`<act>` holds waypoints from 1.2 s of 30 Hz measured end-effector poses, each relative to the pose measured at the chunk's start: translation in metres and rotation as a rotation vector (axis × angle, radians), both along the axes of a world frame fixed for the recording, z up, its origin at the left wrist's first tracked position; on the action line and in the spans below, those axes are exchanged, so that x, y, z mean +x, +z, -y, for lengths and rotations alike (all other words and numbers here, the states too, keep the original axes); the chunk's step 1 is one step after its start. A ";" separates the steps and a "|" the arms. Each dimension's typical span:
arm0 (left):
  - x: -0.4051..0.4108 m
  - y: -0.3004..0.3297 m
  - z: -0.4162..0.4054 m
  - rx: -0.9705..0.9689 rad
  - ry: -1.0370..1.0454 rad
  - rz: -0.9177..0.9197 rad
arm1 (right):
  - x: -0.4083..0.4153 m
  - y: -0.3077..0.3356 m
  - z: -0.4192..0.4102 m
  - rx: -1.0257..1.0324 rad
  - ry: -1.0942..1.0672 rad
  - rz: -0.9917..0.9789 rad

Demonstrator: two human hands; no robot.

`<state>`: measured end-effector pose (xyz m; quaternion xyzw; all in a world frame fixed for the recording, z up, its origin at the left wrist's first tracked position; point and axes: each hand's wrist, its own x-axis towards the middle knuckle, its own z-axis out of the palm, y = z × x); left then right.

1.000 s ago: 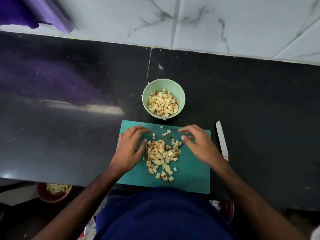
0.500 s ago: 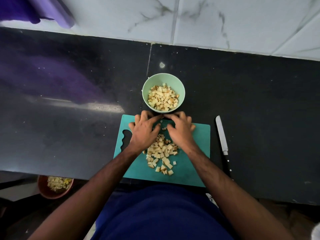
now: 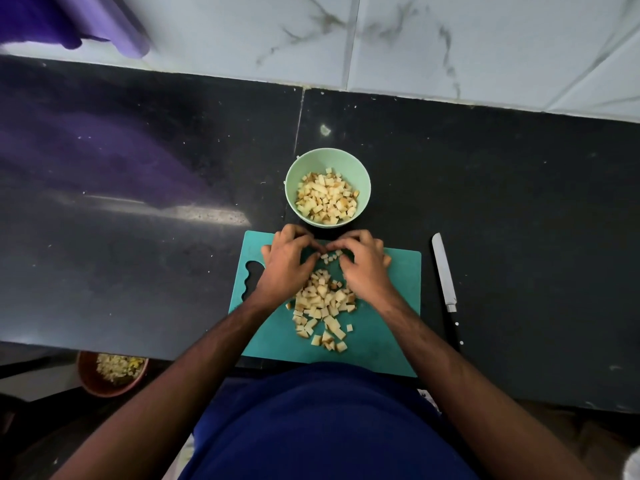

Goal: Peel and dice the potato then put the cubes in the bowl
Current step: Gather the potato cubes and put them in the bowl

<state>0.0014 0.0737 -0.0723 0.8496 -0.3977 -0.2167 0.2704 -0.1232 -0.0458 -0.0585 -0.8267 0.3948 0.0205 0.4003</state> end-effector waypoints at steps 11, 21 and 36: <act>-0.026 0.001 -0.056 -0.199 -0.185 -0.198 | -0.074 0.002 -0.014 0.063 0.450 0.115; -0.042 -0.005 -0.028 -0.321 -0.186 -0.290 | -0.064 -0.019 -0.029 -0.334 0.586 -0.011; -0.072 -0.013 -0.038 -0.575 0.215 -0.431 | -0.043 -0.032 -0.039 -0.385 0.634 0.233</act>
